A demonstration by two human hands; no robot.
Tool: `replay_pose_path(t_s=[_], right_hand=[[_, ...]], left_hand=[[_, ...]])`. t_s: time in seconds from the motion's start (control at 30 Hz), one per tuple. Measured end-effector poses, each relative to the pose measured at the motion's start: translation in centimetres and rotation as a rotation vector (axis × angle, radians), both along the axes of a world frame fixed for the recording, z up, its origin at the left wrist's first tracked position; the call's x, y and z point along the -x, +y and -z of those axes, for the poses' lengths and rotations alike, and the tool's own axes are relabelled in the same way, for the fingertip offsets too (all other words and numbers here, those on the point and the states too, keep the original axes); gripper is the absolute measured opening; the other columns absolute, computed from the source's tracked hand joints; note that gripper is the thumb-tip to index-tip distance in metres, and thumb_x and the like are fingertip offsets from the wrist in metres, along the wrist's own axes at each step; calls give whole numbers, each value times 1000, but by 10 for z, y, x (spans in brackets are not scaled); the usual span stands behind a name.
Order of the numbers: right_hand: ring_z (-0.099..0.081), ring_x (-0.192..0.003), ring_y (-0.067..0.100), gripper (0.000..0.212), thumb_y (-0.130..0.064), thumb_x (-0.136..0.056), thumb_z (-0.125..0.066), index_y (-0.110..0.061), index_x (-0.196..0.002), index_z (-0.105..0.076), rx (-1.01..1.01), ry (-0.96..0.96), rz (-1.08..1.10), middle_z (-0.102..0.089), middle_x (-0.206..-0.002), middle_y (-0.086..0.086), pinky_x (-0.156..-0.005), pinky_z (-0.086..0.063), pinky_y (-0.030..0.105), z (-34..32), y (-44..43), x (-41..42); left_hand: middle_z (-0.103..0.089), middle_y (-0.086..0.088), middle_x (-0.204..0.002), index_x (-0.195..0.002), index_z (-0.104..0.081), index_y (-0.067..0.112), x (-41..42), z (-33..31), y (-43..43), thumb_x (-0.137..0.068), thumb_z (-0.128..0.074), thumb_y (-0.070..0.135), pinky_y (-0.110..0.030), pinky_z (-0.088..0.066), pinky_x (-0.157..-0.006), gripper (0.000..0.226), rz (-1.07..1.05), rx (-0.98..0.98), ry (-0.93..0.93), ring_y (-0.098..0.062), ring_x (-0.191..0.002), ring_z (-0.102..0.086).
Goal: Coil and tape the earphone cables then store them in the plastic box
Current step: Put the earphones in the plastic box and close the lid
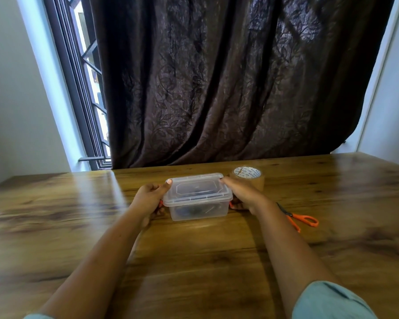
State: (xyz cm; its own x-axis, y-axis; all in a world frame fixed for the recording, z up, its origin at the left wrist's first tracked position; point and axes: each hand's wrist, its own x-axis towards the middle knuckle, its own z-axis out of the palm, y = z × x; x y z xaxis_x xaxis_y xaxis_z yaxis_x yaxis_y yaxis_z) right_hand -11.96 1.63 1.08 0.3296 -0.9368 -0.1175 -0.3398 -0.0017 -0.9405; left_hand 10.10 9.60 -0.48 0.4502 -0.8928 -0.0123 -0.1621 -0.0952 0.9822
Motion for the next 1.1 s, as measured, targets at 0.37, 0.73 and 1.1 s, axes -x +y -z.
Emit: replay_pose_path(t_s=[0.37, 0.73, 1.1], right_hand=[[-57, -81, 11, 23, -39, -95, -50, -22, -107, -60, 74, 15, -47, -63, -95, -2, -63, -45, 23, -1, 2, -1], [-61, -100, 19, 21, -24, -93, -56, -34, -110, -59, -7, -146, -169, -64, -111, 1, -81, -51, 32, 1, -1, -1], [-63, -95, 23, 31, -16, -85, -68, -13, -115, -60, -129, -196, -10, -66, -108, 10, -80, -55, 33, 2, -7, -3]], left_hand=[[-62, -10, -88, -105, -58, 11, 0, -8, 6, -93, -58, 26, -30, -53, -65, 19, 84, 15, 213, -21, -75, -58], [-68, -9, -87, -108, -61, 9, -8, -17, 12, -89, -62, 18, -27, -57, -58, 21, 151, -96, 345, -18, -76, -66], [-67, -12, -91, -100, -62, 5, -3, -24, 15, -84, -65, 7, -27, -58, -53, 16, 130, -147, 404, -20, -81, -66]])
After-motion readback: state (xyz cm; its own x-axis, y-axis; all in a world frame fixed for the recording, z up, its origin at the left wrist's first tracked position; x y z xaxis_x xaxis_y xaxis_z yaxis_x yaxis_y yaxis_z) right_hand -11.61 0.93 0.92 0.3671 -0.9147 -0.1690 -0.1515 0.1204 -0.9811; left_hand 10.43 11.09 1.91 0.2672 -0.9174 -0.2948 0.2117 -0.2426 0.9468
